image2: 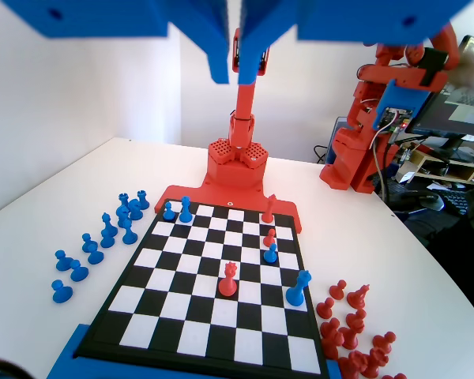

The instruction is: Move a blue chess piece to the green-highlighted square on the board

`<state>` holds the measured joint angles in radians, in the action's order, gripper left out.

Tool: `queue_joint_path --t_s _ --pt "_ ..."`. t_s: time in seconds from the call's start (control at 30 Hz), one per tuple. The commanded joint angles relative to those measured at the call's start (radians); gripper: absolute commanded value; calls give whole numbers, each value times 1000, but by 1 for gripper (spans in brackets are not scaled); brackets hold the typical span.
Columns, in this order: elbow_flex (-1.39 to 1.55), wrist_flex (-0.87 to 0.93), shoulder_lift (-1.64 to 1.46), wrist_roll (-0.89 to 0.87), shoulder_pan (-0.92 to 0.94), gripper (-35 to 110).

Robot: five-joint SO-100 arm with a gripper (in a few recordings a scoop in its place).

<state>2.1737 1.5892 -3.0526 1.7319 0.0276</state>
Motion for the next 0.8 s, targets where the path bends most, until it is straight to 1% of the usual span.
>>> queue_joint_path --t_s 0.0,0.6,0.77 --pt "6 -14 -3 6 9 4" --pt "6 -14 -3 6 9 6" --pt "6 -14 -3 6 9 3"
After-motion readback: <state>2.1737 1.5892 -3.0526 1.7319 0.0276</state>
